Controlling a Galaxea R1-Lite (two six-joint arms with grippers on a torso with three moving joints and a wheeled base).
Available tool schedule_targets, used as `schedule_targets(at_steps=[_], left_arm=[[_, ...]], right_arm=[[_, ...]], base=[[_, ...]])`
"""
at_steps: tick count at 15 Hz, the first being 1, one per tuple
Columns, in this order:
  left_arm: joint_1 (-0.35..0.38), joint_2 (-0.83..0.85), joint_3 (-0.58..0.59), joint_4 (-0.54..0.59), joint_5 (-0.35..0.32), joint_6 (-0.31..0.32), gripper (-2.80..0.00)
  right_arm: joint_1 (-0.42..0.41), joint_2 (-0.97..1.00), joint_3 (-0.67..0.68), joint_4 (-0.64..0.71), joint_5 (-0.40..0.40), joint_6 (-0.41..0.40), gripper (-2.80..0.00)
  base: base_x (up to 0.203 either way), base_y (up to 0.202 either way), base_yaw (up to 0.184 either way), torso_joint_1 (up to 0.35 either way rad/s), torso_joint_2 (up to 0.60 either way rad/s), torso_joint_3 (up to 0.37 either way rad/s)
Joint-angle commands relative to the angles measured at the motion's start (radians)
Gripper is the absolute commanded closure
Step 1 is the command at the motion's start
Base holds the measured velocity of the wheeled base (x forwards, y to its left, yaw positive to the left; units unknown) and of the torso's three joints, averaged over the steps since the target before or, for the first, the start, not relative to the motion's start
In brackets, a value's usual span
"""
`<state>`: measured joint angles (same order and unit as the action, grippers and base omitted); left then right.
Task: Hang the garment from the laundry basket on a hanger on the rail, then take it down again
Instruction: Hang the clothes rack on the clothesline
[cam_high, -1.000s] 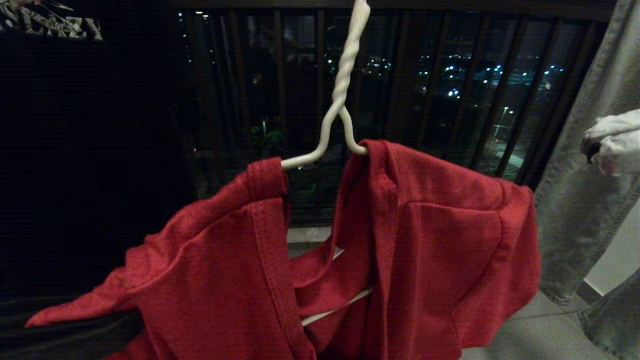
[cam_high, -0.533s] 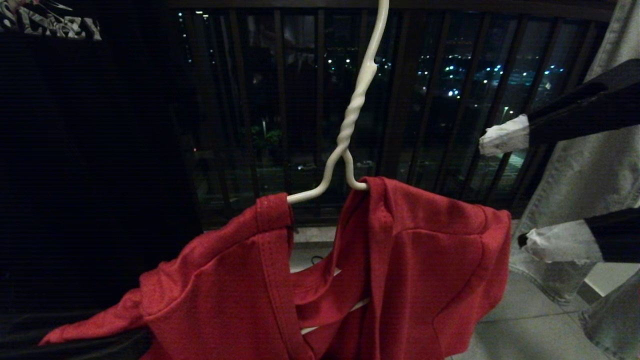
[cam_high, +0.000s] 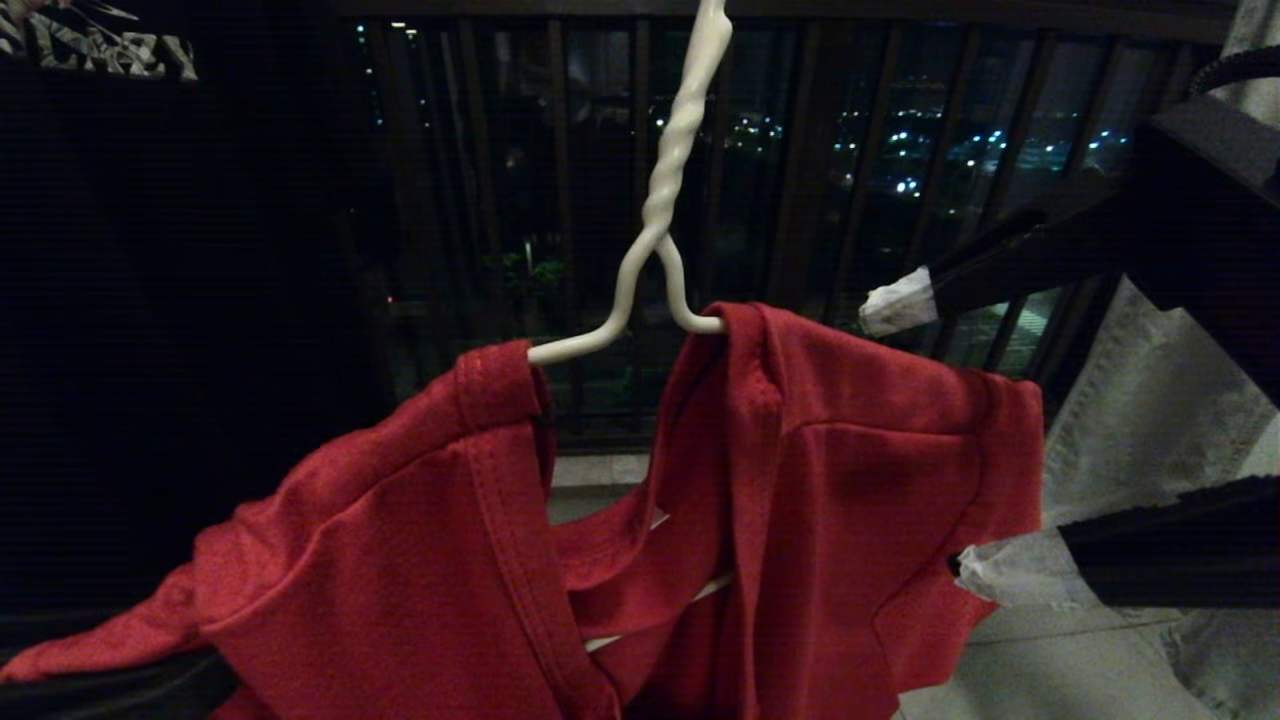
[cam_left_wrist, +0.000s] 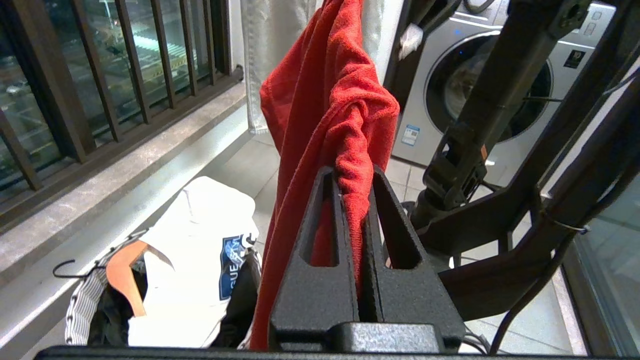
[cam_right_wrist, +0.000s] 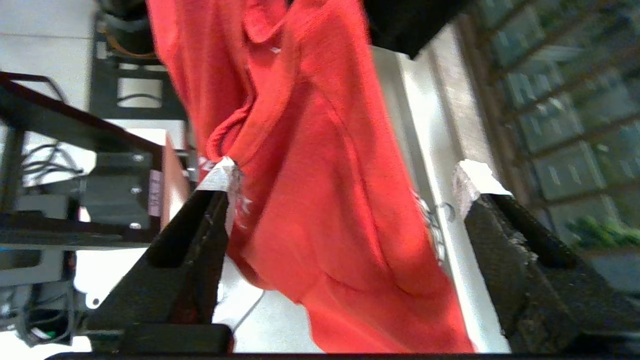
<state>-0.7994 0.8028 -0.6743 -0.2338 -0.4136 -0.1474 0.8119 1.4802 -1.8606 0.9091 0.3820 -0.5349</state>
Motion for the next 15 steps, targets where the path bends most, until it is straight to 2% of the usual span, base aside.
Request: schedule_targets(at_steps=[1,7,15], left_arm=[[0.000,-0.012,-0.001,-0.002,-0.003,0.000,0.00],[0.000,-0.034,-0.002,-0.007,-0.004,0.019,0.00],[0.000,-0.037,-0.007,-0.010,-0.002,0.020,0.00]], right_arm=[[-0.004,0.023,0.001,0.006,0.016,-0.005,-2.80],[-0.004,0.047,-0.003,0.005,0.067,-0.013,-2.80],[0.010,0.061,0.000,0.005,0.087,-0.026,-2.80]], base=[[0.000,0.000,0.000,0.000,0.00,0.000],[0.000,0.000,0.000,0.000,0.00,0.000],[0.000,0.000,0.000,0.000,0.00,0.000]])
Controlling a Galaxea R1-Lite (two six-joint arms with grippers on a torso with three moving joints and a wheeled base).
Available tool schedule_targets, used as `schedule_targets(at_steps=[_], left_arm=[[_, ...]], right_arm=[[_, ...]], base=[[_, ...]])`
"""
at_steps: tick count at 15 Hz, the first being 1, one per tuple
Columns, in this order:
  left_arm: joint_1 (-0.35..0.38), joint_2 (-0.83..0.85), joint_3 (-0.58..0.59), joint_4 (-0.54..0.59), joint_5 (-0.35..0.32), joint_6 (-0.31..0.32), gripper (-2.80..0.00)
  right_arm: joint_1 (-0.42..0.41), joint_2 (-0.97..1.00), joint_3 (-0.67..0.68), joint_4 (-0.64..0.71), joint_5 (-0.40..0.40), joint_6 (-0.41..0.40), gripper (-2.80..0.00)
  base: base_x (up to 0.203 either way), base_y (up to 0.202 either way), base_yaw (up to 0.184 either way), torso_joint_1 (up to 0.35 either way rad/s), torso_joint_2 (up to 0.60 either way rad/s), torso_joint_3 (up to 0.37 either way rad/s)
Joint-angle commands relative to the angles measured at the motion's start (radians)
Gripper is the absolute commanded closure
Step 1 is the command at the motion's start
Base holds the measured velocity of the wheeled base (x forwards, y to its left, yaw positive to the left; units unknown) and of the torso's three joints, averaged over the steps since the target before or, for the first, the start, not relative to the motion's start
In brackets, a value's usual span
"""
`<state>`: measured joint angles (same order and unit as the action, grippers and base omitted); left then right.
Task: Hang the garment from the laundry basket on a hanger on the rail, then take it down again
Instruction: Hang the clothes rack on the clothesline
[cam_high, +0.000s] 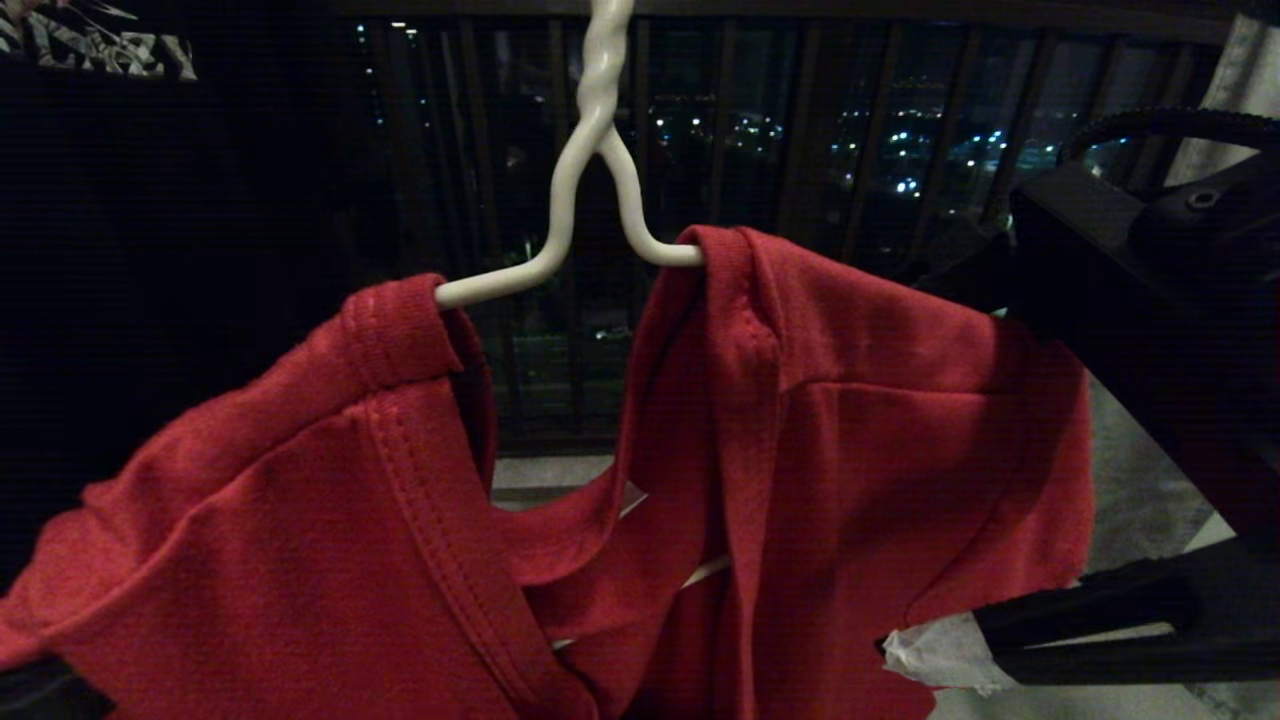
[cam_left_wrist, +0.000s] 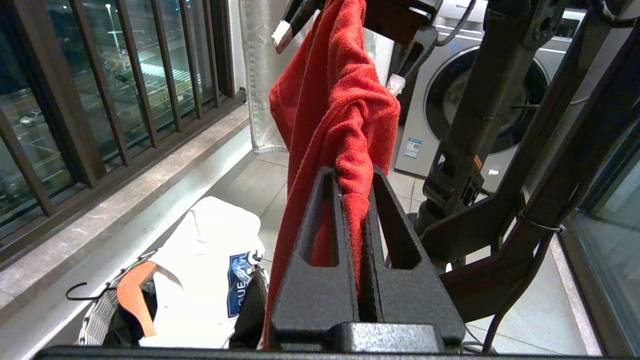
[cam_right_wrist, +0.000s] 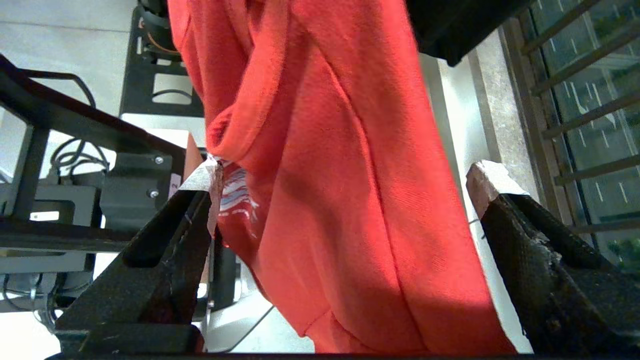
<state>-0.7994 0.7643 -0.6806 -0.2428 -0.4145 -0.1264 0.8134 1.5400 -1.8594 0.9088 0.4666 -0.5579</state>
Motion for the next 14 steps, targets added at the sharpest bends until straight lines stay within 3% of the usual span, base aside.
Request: schedule_targets(at_steps=[1,14], left_arm=[[0.000,0.001,0.000,-0.001,-0.001,-0.001,0.00],[0.000,0.001,0.000,-0.003,-0.003,0.001,0.00]], right_arm=[[0.016,0.003,-0.001,0.005,0.003,-0.004,-2.80],[0.047,0.022,-0.003,0.002,0.003,-0.002,-2.80]], base=[[0.000,0.000,0.000,0.000,0.00,0.000],[0.000,0.000,0.000,0.000,0.00,0.000]])
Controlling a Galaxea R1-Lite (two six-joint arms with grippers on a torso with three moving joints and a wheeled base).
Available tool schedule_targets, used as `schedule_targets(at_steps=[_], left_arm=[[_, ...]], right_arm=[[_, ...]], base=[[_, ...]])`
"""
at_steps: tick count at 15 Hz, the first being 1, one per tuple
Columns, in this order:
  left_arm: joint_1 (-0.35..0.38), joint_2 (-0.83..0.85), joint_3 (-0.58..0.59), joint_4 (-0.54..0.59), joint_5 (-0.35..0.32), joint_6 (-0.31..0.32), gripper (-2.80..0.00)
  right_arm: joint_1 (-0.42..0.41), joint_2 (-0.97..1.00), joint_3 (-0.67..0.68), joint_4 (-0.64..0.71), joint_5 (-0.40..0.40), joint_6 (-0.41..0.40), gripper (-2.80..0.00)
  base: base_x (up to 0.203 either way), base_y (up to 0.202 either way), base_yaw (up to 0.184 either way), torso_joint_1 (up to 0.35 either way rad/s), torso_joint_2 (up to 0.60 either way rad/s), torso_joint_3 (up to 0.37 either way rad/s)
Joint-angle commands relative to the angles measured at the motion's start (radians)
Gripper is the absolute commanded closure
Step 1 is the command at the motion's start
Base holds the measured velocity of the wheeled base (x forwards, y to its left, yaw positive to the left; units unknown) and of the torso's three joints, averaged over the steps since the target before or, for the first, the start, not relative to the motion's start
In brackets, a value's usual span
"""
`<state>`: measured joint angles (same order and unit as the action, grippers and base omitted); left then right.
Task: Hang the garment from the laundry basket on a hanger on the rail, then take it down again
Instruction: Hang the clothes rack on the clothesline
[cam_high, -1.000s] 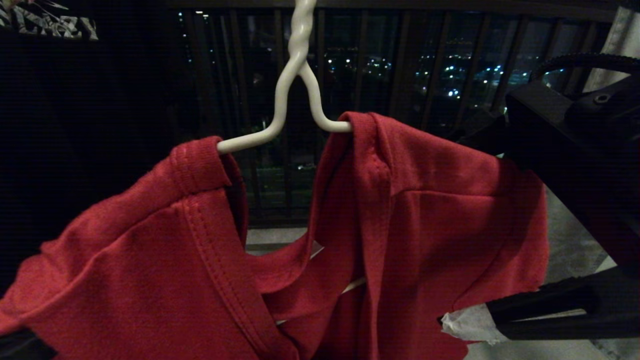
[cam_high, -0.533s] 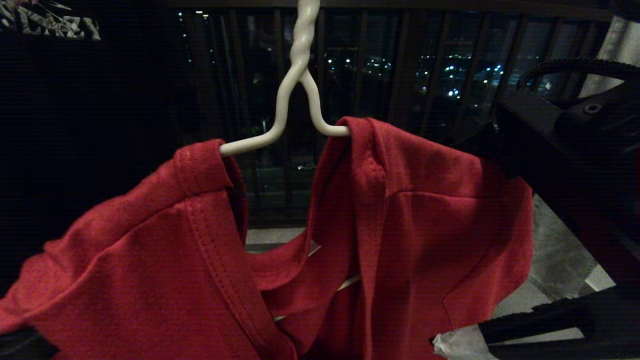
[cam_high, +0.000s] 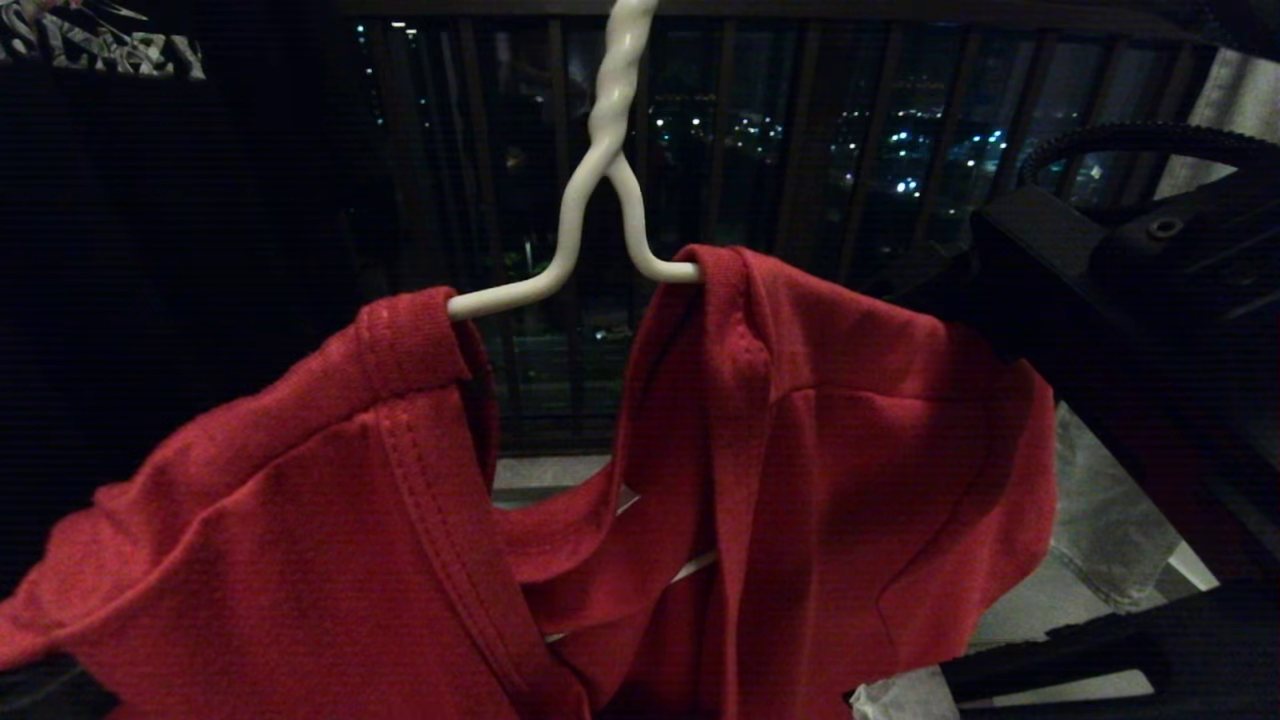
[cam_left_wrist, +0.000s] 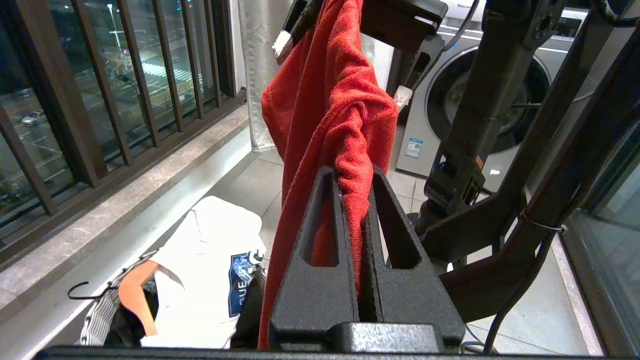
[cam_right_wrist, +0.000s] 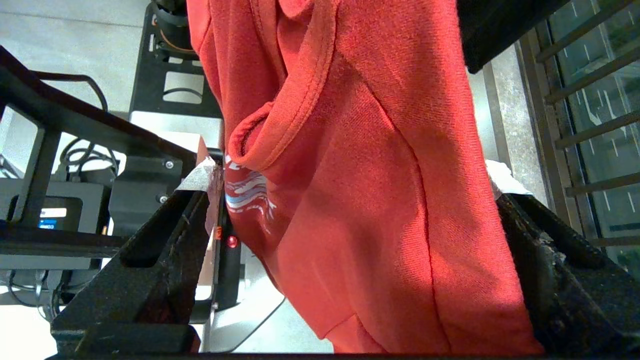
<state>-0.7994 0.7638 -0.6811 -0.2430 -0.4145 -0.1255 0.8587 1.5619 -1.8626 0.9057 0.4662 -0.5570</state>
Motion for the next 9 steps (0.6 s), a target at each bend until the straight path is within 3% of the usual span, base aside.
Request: schedule_targets(at_steps=[1,3,4,9], left_arm=[[0.000,0.001,0.000,-0.007,-0.001,0.000,0.00],[0.000,0.002,0.018,-0.075,-0.002,-0.006,0.00],[-0.001,0.002,0.026,-0.106,-0.001,-0.008,0.00],[0.000,0.006,0.026,-0.103,-0.001,-0.009,0.00]], right_arm=[[0.002,0.000,0.000,0.005,0.002,-0.003,-2.80],[0.003,0.000,0.000,0.004,0.002,-0.006,-2.80],[0.003,0.001,-0.001,0.004,0.002,-0.006,0.00],[0.002,-0.006,-0.007,-0.001,-0.001,-0.006,0.00]], base=[[0.000,0.000,0.000,0.000,0.00,0.000],[0.000,0.000,0.000,0.000,0.00,0.000],[0.000,0.000,0.000,0.000,0.00,0.000],[0.000,0.000,0.000,0.000,0.00,0.000]])
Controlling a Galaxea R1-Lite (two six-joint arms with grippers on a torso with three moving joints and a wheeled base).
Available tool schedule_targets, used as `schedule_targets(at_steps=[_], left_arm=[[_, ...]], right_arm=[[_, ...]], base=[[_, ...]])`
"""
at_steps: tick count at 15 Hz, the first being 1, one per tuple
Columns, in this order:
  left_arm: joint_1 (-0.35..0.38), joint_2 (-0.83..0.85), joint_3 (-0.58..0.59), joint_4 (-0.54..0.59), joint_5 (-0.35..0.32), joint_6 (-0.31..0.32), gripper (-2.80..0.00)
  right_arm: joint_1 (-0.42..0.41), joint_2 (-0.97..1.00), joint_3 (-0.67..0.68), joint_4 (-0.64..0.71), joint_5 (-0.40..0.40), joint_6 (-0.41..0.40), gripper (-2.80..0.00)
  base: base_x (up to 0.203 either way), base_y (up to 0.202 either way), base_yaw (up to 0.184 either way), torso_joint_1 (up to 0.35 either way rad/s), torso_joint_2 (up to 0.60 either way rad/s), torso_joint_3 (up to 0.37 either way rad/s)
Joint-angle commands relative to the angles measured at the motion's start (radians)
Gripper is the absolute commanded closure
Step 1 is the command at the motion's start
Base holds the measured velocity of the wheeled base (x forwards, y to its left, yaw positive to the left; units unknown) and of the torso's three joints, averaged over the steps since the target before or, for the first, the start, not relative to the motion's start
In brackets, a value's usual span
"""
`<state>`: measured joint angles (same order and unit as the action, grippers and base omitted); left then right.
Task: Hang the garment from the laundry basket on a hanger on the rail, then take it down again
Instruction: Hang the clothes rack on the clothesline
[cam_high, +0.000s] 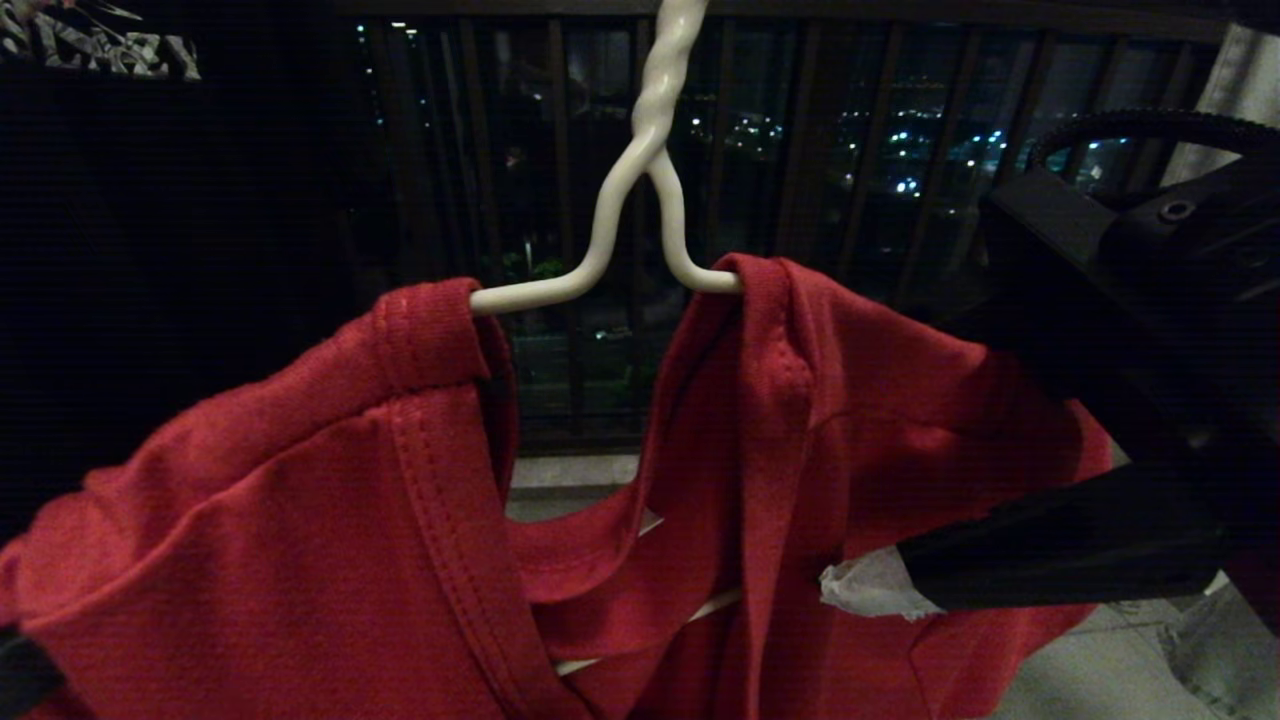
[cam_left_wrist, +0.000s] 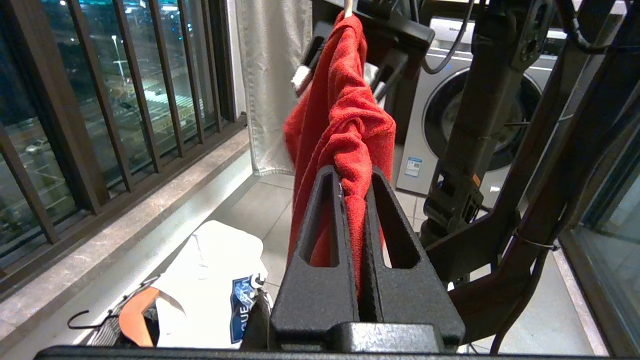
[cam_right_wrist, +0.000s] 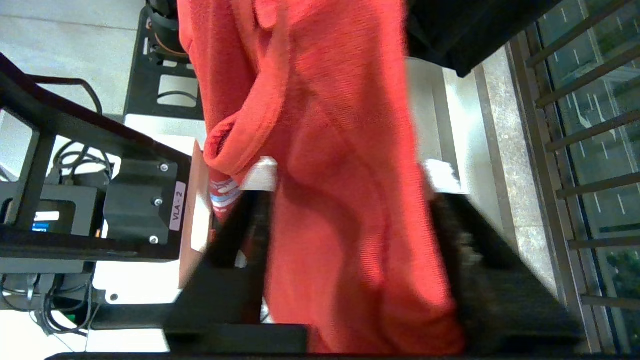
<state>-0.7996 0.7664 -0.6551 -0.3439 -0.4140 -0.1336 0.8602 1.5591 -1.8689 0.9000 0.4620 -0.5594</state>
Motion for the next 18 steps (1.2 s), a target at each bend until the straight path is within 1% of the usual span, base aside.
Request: schedule_targets(at_steps=[1,5,8,18], left_arm=[[0.000,0.002,0.000,-0.004,-0.002,-0.001,0.00],[0.000,0.002,0.002,-0.009,-0.002,-0.003,0.00],[0.000,0.001,0.002,-0.012,-0.006,-0.026,0.00],[0.000,0.006,0.006,-0.015,-0.006,-0.027,0.00]], right_arm=[[0.000,-0.005,-0.001,0.007,0.001,-0.004,0.00],[0.000,-0.010,0.008,0.010,0.001,-0.004,0.00],[0.000,-0.013,0.008,0.010,0.000,-0.004,0.00],[0.000,-0.024,0.024,0.010,-0.005,-0.004,0.00]], base=[[0.000,0.000,0.000,0.000,0.00,0.000],[0.000,0.000,0.000,0.000,0.00,0.000],[0.000,0.000,0.000,0.000,0.00,0.000],[0.000,0.000,0.000,0.000,0.00,0.000]])
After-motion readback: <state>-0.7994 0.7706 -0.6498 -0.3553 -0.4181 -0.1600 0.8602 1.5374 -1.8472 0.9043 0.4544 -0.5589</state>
